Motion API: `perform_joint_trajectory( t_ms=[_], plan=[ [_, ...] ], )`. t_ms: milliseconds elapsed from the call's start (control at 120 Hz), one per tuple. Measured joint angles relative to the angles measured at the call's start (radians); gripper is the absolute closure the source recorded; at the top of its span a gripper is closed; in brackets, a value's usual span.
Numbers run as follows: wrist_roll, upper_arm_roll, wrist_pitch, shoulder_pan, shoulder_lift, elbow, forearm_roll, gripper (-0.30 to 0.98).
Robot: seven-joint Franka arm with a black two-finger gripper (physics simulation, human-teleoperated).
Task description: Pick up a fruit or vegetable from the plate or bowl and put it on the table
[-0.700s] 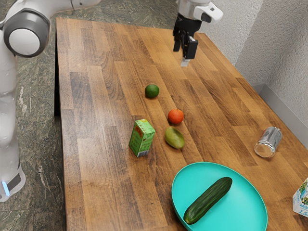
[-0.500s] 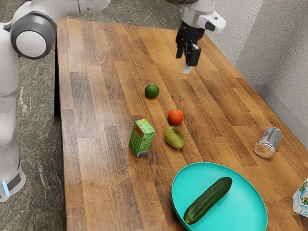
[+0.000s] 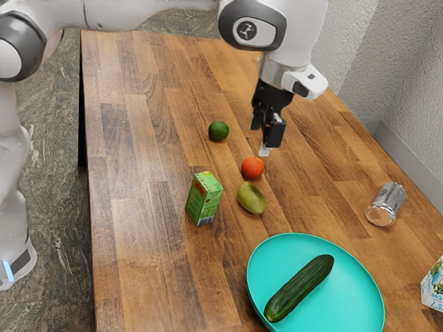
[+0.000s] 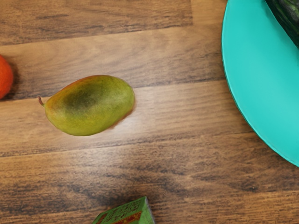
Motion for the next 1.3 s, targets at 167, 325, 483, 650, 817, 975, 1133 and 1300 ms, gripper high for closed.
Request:
perform_joint_trajectory(
  t_ms=[167,325,483,650,817,975,1133,1300],
  plan=[
    [-0.158,-0.005,0.026,-0.031,0.022,0.004,-0.037,0.02],
    [-0.296,-0.022,0.038,-0.054,0.060,0.036,-0.045,0.02],
    [-0.403,-0.117,0.043,-0.066,0.067,0.095,-0.046,0.02],
    [-0.490,-0.142,0.046,-0.099,0.102,0.128,-0.048,0.02],
    [-0.555,-0.053,0.047,-0.151,0.142,0.143,-0.048,0.02],
    [-0.604,-0.669,0.042,0.470,0.126,0.102,-0.053,0.02],
    [-0.641,-0.988,0.043,0.787,0.039,0.024,-0.055,0.02],
    [-0.671,-1.669,0.040,1.569,-0.129,0.034,-0.107,0.02]
  ],
)
